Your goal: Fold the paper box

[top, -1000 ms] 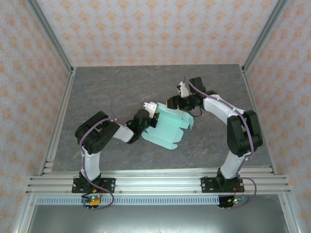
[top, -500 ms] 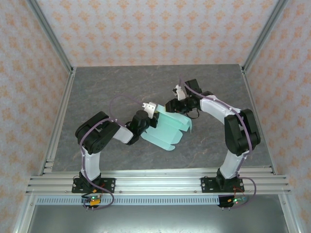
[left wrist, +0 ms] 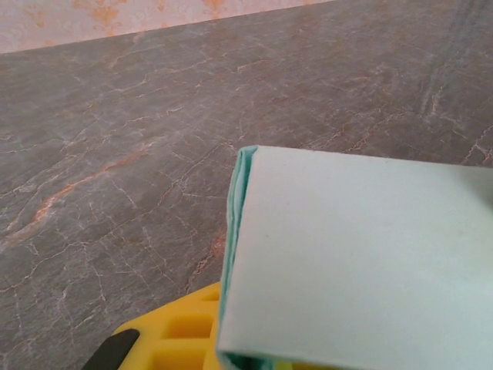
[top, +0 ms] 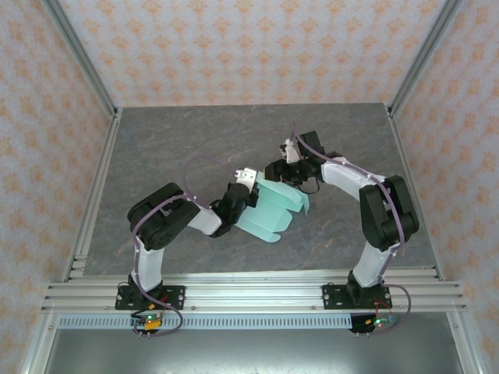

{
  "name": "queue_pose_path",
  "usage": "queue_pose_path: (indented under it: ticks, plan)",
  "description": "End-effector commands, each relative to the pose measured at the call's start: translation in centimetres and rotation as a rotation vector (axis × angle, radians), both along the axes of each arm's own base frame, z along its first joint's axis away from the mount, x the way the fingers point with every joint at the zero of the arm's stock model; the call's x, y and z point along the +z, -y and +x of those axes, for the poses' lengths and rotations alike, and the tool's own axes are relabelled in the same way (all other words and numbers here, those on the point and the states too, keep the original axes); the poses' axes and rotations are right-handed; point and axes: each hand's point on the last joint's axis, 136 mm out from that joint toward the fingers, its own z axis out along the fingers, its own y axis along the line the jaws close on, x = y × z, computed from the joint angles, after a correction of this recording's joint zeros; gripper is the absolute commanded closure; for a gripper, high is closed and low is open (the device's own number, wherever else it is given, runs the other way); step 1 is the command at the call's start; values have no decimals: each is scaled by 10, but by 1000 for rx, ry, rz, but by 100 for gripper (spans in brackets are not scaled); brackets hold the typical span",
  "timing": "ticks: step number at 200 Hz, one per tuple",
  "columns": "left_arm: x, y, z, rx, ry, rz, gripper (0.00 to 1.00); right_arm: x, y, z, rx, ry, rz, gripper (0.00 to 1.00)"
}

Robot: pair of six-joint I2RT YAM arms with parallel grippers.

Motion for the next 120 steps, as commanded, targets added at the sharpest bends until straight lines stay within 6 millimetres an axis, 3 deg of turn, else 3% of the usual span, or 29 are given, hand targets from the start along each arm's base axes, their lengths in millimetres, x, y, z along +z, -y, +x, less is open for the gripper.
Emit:
queue_pose_path:
  ticks: [1, 32, 37, 65, 80, 101, 120]
  plan:
    - [2, -4, 0, 55, 24, 38, 100, 6, 4, -7, -12, 7, 27, 44]
    - [1, -18, -2, 60, -20, 39, 100, 54, 20, 6, -45, 195, 82, 36]
    - [14, -20, -1, 61, -20, 8, 100, 62, 24, 8, -63, 229, 80, 35]
    - [28, -45, 2, 73, -89, -96, 100, 114, 62, 15, -234, 545, 34, 27]
    - [39, -53, 3, 59, -92, -116, 100, 124, 88, 14, -313, 737, -59, 24]
    - [48, -55, 3, -14, -138, -170, 100, 118, 128, 22, -432, 891, -265, 26]
    - [53, -60, 6, -33, -161, -211, 100, 120, 137, 26, -440, 918, -264, 27]
